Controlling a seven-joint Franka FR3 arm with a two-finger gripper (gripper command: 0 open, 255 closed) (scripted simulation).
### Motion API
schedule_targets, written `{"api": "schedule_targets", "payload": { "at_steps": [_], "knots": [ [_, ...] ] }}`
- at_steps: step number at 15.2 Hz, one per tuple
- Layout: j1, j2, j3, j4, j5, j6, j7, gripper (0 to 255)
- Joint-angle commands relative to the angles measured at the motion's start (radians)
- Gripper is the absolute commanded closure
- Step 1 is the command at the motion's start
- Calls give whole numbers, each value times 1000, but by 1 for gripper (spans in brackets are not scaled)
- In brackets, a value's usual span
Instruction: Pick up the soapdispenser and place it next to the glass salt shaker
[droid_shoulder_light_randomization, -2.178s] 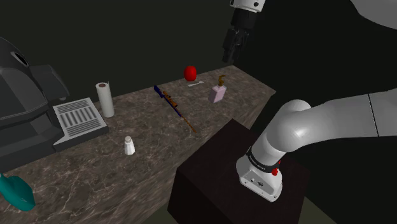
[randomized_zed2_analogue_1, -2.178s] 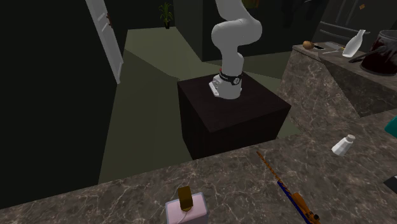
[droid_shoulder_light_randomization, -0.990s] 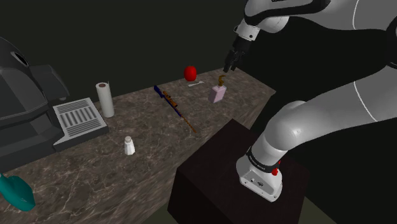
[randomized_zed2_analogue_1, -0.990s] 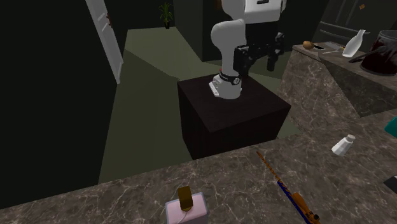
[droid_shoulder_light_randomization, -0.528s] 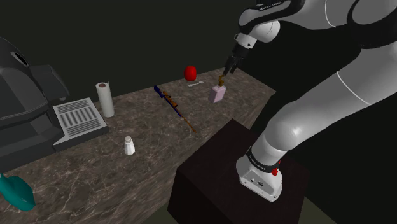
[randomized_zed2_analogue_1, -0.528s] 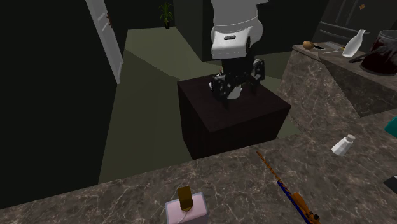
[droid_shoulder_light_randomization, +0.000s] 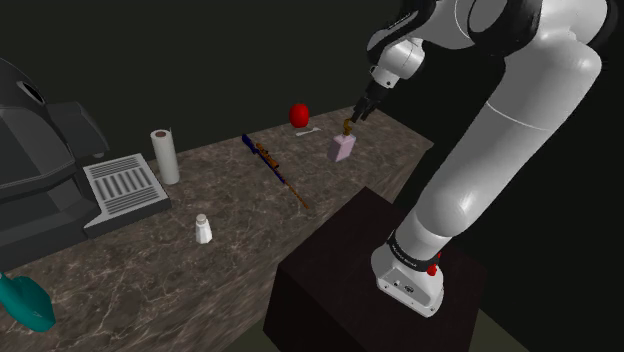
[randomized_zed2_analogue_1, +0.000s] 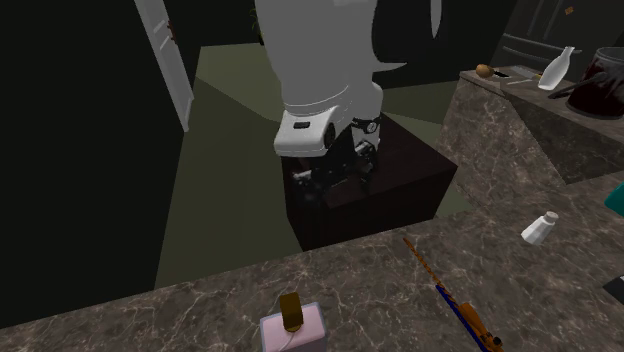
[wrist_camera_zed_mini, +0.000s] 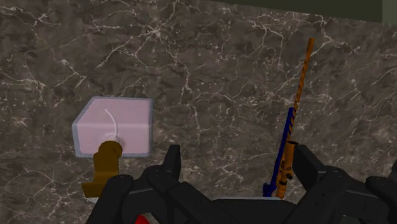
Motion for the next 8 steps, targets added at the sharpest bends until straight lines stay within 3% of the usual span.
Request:
{"api": "schedule_targets", "payload": {
  "at_steps": [1,8],
  "knots": [
    [-21,103,-11,62,99,1,-90,0],
    [-186,410,50,301,352,-45,-292,0]
  ]
}}
